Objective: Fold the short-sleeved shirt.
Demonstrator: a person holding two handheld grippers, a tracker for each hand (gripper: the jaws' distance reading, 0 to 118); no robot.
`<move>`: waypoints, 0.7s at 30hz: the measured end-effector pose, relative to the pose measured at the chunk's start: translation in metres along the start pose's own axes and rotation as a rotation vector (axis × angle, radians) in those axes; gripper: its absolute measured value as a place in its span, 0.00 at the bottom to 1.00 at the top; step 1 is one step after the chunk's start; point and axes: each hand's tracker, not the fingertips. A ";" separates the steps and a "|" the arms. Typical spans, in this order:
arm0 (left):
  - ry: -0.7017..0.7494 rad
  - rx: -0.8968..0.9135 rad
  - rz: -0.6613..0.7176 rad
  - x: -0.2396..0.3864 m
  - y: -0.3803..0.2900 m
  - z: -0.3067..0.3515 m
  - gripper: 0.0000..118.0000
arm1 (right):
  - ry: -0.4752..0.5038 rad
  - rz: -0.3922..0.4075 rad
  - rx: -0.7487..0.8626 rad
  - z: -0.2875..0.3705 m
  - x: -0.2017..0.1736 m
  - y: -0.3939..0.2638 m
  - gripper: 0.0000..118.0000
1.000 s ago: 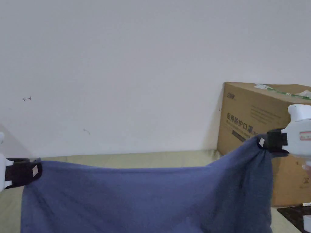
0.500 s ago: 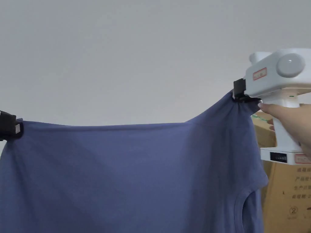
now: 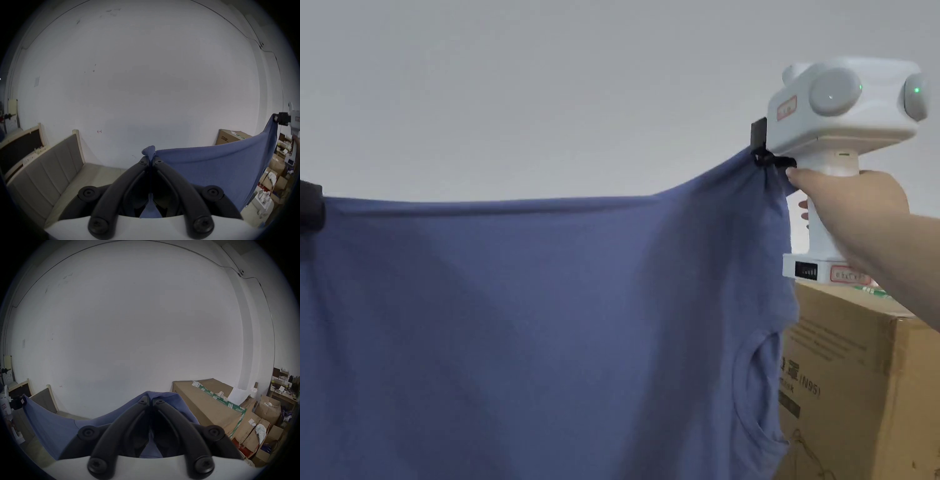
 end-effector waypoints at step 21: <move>-0.101 -0.742 0.068 0.013 -0.414 0.041 0.01 | 0.140 -0.041 -0.840 0.038 0.015 -0.526 0.01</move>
